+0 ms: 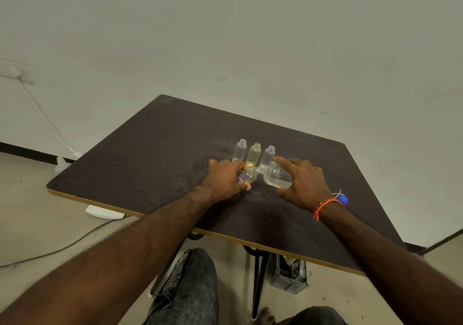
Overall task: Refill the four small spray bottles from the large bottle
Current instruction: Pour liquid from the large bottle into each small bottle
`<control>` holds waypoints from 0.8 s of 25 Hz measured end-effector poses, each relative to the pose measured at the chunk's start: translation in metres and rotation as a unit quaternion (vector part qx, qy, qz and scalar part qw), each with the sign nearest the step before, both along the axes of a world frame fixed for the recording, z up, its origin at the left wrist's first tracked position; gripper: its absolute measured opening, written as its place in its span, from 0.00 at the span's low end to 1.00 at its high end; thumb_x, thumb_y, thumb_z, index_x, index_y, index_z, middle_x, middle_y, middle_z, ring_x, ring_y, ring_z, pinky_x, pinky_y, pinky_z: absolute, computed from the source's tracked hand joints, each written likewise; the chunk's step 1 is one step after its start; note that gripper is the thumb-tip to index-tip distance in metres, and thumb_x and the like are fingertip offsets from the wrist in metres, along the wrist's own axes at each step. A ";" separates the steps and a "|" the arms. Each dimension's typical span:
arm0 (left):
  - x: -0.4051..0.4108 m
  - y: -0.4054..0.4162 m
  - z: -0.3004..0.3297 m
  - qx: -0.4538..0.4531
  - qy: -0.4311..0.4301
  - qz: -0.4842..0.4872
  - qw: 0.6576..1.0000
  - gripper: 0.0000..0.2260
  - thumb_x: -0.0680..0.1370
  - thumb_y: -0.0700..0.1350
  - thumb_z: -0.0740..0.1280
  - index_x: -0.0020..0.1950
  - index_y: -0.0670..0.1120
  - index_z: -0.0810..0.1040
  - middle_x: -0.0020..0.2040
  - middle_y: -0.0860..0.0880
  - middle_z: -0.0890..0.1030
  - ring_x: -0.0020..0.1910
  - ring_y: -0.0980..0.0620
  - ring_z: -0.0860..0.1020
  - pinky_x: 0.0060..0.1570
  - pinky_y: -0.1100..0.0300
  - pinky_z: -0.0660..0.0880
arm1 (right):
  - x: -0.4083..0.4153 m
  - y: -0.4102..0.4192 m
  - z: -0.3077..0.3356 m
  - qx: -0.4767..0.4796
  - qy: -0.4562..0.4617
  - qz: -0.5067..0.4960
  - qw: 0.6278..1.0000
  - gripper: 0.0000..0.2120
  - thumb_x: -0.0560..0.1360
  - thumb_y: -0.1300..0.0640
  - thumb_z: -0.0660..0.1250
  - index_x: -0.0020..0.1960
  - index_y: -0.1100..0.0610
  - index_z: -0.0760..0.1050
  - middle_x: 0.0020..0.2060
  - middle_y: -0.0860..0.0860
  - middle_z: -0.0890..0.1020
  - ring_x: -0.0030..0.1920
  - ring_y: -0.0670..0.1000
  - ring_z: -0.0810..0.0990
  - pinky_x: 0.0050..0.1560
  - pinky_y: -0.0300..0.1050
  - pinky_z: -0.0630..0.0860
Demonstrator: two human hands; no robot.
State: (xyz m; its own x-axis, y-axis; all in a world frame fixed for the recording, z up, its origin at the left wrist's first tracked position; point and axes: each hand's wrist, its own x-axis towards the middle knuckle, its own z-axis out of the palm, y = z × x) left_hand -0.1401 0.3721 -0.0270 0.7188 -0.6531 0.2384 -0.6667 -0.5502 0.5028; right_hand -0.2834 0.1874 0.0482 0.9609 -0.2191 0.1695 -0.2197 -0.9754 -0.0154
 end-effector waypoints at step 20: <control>0.000 0.000 0.002 0.004 -0.004 -0.002 1.000 0.24 0.74 0.61 0.76 0.66 0.54 0.76 0.54 0.55 0.84 0.57 0.53 0.79 0.64 0.48 0.62 | 0.001 0.002 0.002 -0.002 0.002 -0.004 1.000 0.40 0.70 0.45 0.73 0.78 0.43 0.60 0.71 0.50 0.72 0.69 0.56 0.69 0.68 0.60 0.64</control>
